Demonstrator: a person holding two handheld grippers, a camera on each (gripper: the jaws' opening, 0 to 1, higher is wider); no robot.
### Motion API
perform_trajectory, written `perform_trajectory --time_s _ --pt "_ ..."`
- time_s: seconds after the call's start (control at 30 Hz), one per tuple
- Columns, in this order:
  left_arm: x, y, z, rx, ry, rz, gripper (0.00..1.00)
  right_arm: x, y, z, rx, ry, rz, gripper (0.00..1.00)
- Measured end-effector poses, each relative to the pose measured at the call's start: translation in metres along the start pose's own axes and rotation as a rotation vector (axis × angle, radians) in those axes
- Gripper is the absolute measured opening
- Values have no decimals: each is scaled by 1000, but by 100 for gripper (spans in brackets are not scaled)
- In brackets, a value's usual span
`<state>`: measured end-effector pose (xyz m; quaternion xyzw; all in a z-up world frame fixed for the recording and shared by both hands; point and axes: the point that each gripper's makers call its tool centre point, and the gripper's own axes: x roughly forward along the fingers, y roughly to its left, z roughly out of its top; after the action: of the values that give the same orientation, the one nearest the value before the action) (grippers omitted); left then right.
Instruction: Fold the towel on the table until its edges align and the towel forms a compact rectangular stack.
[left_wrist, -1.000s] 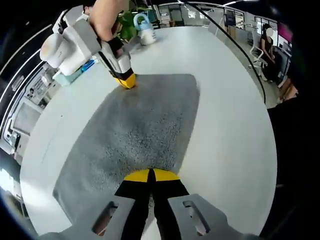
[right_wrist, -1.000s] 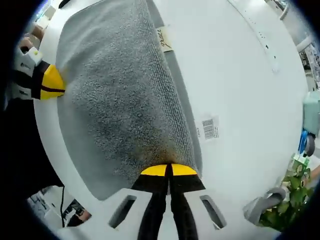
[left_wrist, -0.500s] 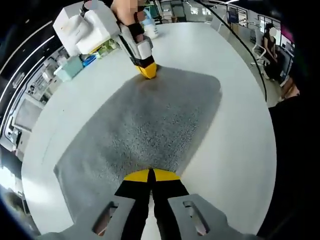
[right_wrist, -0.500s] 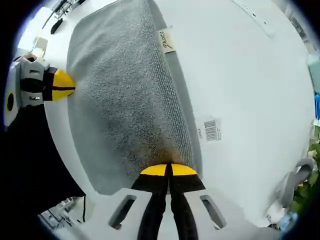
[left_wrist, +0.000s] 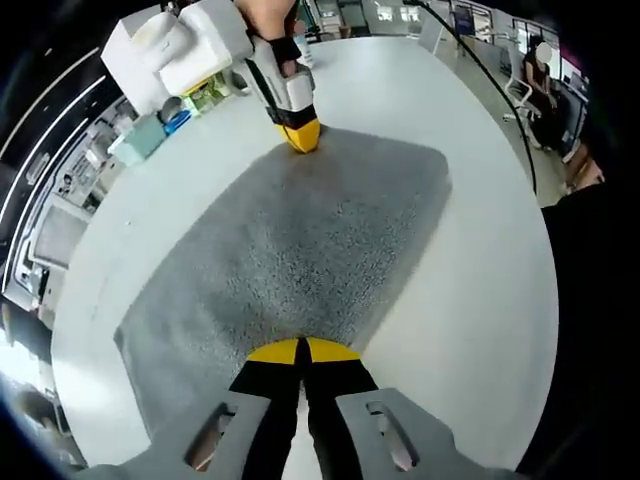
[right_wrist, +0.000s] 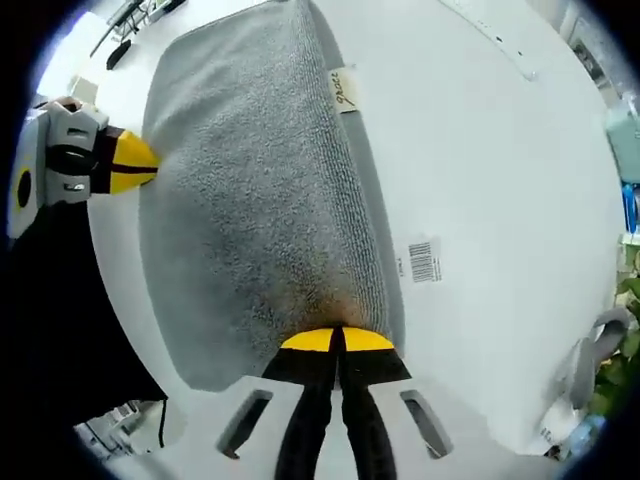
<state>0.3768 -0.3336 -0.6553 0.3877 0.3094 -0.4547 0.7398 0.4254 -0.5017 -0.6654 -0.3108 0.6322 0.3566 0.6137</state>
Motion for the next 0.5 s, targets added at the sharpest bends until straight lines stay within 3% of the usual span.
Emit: perform_trajectory --time_s 0.07,0.33,0.5 --pt "0 1 0 -16 -9 -1 1 0 1 0 -37 -19 -5 0" --pt "-1 1 0 -24 -27 -2 1 0 2 1 -22 -68 -61 0" --pt "-1 1 -2 36 -6 19 1 1 8 -3 -36 -48 -78 0"
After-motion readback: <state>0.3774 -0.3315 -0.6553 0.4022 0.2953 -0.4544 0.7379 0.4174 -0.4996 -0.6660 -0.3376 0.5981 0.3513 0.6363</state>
